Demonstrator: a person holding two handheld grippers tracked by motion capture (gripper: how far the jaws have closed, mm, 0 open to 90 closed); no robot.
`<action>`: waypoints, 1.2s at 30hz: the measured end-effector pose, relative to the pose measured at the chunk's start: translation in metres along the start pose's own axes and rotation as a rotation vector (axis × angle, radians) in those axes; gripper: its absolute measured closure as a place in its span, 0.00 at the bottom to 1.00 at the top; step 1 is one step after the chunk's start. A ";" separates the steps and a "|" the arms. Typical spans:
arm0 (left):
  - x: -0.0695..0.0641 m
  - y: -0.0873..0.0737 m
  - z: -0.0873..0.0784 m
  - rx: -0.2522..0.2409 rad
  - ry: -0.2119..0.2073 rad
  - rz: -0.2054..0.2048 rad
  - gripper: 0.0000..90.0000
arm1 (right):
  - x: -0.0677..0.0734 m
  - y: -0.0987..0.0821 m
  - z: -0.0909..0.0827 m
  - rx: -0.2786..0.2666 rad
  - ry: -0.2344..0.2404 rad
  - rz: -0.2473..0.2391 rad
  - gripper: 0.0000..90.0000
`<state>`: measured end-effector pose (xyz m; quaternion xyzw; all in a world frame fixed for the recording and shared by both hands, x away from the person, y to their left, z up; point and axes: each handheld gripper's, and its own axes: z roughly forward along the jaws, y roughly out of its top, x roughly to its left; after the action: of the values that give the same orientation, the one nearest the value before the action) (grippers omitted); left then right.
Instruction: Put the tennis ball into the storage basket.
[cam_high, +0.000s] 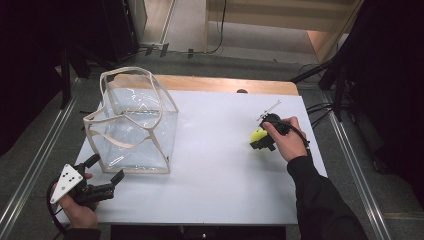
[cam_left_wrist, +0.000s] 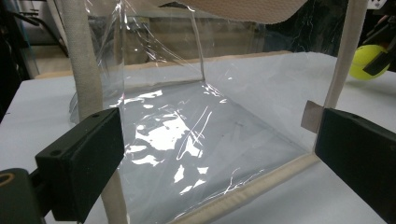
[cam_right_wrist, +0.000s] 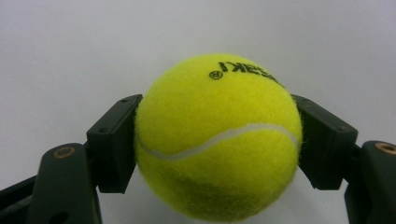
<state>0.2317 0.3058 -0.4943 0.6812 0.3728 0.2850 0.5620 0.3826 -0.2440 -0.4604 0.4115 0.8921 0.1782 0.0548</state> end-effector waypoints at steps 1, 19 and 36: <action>0.000 0.000 0.000 0.000 0.000 0.000 0.01 | 0.002 0.001 0.001 -0.002 0.001 0.003 0.26; 0.000 0.000 0.000 0.001 -0.003 0.001 0.01 | 0.024 0.024 0.002 -0.020 0.030 -0.049 0.26; 0.001 0.000 0.000 -0.008 -0.010 0.000 0.01 | 0.048 0.049 0.006 -0.026 0.063 -0.110 0.26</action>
<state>0.2320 0.3064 -0.4942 0.6803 0.3688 0.2832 0.5665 0.3869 -0.1770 -0.4457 0.3553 0.9124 0.1991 0.0415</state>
